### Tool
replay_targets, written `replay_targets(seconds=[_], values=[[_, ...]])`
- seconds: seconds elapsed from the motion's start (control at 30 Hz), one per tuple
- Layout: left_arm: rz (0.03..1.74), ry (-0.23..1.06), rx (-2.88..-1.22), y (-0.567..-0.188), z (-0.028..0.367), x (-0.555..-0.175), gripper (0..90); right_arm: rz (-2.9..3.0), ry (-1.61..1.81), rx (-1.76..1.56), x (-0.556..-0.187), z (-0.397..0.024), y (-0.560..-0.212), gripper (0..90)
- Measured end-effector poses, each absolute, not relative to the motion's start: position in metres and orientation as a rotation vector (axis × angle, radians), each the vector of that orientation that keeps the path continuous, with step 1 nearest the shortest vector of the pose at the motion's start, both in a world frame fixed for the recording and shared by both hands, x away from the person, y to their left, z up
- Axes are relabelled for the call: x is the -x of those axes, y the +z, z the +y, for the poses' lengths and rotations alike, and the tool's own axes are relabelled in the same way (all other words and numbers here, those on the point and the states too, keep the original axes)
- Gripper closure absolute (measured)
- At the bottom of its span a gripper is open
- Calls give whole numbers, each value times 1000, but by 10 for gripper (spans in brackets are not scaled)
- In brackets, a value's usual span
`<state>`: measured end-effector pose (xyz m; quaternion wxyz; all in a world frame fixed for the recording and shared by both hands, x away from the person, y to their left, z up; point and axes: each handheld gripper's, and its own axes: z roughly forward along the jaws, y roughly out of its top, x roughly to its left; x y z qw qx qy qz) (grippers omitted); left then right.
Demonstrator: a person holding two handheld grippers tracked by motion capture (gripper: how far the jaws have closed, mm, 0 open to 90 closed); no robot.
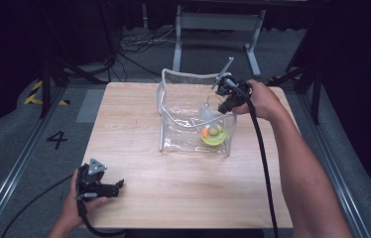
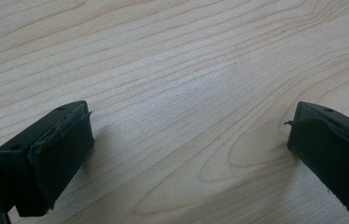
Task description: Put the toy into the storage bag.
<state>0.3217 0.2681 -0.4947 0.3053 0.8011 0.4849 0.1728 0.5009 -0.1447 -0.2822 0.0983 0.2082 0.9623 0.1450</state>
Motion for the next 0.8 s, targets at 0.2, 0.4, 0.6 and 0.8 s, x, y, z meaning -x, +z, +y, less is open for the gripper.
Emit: replay_targets(seconds=[0.2, 0.4, 0.6, 0.8], values=[[1285, 458, -2119, -495, 268, -322, 5, 2852, 442, -627, -500, -147, -286, 875], [1285, 458, -2119, -495, 268, -322, 5, 2857, 469, -623, -500, -148, -286, 874], [1285, 457, -2120, -495, 268, -322, 5, 2849, 463, -620, -498, -149, -283, 858], [1284, 457, -2120, -495, 268, -322, 5, 2835, 467, -621, -497, -149, -282, 830]])
